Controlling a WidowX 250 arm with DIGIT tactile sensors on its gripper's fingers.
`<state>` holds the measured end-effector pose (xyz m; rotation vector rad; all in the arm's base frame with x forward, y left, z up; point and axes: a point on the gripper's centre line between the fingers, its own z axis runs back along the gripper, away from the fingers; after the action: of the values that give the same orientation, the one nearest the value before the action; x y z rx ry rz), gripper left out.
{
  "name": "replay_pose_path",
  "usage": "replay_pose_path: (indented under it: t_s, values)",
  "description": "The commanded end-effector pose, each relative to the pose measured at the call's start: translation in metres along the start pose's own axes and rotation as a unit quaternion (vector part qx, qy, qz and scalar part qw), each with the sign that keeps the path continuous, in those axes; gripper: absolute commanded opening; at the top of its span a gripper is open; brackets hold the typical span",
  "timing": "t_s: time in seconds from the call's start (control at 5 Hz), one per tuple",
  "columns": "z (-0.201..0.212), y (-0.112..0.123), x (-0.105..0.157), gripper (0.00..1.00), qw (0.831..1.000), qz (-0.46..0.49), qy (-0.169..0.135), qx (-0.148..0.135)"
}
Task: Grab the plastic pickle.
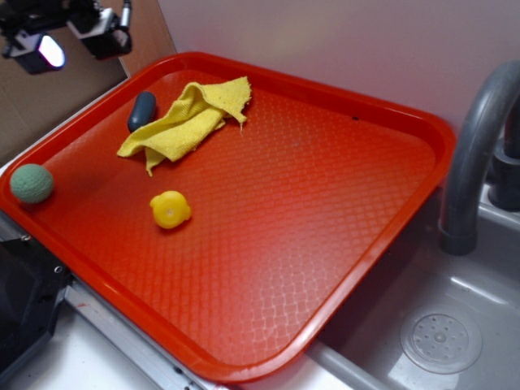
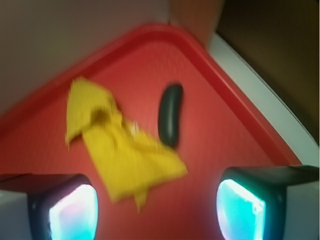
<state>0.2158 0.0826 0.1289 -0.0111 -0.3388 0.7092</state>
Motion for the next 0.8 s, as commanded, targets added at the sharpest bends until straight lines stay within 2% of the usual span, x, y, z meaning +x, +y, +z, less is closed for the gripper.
replay_pose_path:
  t_s: [0.0, 0.2, 0.4, 0.6]
  values:
    - [-0.043, 0.008, 0.032, 1.0, 0.999, 0.018, -0.027, 0.036]
    - [-0.061, 0.009, 0.036, 1.0, 0.998, 0.016, -0.021, 0.059]
    - [-0.084, 0.009, 0.042, 1.0, 0.998, 0.02, 0.008, 0.067]
    - [-0.094, 0.005, 0.041, 1.0, 0.998, 0.008, 0.017, 0.068]
